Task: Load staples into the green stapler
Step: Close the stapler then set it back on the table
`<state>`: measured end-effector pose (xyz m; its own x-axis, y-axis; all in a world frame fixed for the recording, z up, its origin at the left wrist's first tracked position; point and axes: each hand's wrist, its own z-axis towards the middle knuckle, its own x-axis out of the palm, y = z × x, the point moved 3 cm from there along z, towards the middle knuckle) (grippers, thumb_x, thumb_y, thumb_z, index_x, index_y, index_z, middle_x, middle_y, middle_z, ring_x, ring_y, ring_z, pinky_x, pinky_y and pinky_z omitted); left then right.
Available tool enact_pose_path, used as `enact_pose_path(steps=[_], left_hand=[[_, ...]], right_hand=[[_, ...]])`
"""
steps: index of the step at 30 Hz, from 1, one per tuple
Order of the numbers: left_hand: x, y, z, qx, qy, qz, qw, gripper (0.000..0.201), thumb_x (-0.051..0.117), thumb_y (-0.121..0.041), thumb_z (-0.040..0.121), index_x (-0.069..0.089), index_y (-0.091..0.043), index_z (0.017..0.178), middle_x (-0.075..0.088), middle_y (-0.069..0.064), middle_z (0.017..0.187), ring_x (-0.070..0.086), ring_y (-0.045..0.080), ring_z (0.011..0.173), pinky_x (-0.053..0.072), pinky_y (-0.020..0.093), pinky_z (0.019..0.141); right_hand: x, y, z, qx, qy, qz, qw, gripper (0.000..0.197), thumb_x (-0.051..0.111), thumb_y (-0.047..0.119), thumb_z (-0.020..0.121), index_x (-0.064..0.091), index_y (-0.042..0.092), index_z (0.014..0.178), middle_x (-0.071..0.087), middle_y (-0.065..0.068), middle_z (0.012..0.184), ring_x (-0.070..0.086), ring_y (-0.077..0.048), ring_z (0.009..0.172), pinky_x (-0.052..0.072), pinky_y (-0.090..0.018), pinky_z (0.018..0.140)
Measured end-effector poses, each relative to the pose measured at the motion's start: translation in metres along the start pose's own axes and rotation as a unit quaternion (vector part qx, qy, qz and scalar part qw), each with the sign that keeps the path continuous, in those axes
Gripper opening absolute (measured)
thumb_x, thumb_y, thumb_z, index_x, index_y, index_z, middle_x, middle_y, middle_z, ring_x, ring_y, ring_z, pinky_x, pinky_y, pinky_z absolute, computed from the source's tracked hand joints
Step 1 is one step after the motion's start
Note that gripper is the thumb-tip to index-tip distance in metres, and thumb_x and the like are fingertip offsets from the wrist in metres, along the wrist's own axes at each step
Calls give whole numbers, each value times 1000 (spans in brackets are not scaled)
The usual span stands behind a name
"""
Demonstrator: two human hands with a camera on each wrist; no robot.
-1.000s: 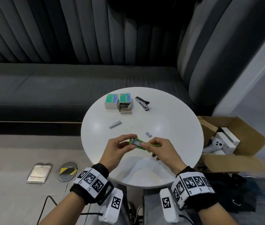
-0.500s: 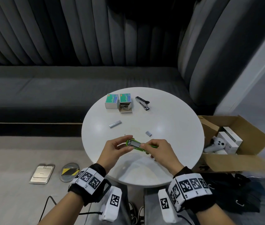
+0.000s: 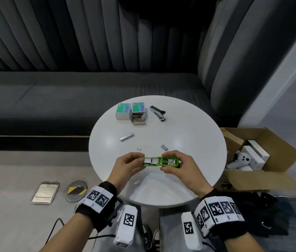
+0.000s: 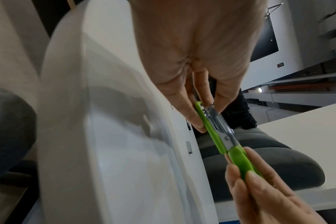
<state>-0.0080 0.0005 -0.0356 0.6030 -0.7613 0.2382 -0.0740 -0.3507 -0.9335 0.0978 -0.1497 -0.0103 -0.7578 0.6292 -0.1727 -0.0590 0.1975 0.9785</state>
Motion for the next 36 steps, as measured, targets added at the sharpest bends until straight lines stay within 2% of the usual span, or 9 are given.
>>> enact_pose_path(steps=[5, 8, 11, 14, 21, 24, 28, 31, 36], left_hand=[[-1, -1, -2, 36, 22, 35, 998, 14, 63, -2, 80, 68, -14, 87, 71, -1, 85, 67, 12, 80, 56, 20, 80], [-1, -2, -4, 66, 34, 97, 992, 25, 67, 3, 75, 67, -18, 88, 73, -9, 77, 67, 5, 75, 55, 15, 76], [2, -2, -5, 84, 27, 152, 985, 24, 67, 3, 75, 66, -19, 84, 70, -3, 73, 64, 3, 65, 52, 13, 69], [3, 2, -4, 108, 26, 193, 975, 20, 69, -2, 75, 64, -20, 82, 66, -2, 81, 63, 5, 73, 50, 15, 73], [4, 9, -3, 149, -5, 300, 942, 16, 64, -13, 82, 58, -28, 83, 63, -4, 91, 59, 19, 89, 48, 29, 80], [6, 9, -5, 155, -12, 293, 943, 14, 61, -11, 84, 56, -23, 87, 60, -9, 88, 59, 21, 90, 49, 32, 84], [5, 8, -6, 141, -14, 212, 967, 19, 67, -15, 77, 57, -27, 87, 59, -3, 86, 61, 22, 87, 52, 38, 84], [6, 7, -5, 152, -26, 183, 971, 32, 68, -2, 76, 55, -27, 91, 55, -1, 81, 57, 6, 73, 52, 31, 77], [5, 11, -5, 166, -40, 166, 971, 34, 65, 3, 77, 46, -24, 87, 52, 0, 77, 55, 1, 68, 53, 19, 66]], right_hand=[[-1, -2, -3, -12, -17, 47, 999, 34, 69, -4, 75, 65, 25, 91, 68, -7, 98, 69, -26, 90, 52, -37, 88], [-1, -2, -3, -17, -9, 75, 997, 34, 67, -8, 75, 62, 21, 93, 68, -4, 98, 70, -24, 91, 53, -35, 88], [0, -6, -2, -20, -20, 131, 991, 34, 67, -8, 75, 58, 17, 96, 68, -1, 100, 68, -16, 89, 57, -26, 77], [2, -12, -1, -20, -40, 176, 983, 28, 62, -7, 80, 57, 16, 97, 68, -2, 100, 65, -12, 84, 54, -17, 64], [9, -18, 3, -56, -36, 133, 989, 24, 58, -3, 84, 54, 19, 93, 63, -5, 104, 64, 3, 86, 51, -13, 81], [11, -20, 4, -64, -31, 89, 994, 25, 59, 0, 85, 53, 22, 93, 63, -2, 98, 63, 2, 85, 52, -19, 85], [14, -26, 4, -57, -26, 56, 997, 26, 59, 1, 85, 52, 25, 92, 63, 2, 92, 62, -6, 85, 52, -28, 87], [16, -29, 3, -53, -27, 51, 997, 25, 60, 2, 85, 51, 24, 93, 62, 1, 91, 62, -15, 87, 54, -32, 85], [18, -34, 6, -31, -14, 58, 998, 23, 61, 2, 84, 53, 21, 93, 63, 1, 92, 65, -12, 83, 55, -32, 82]])
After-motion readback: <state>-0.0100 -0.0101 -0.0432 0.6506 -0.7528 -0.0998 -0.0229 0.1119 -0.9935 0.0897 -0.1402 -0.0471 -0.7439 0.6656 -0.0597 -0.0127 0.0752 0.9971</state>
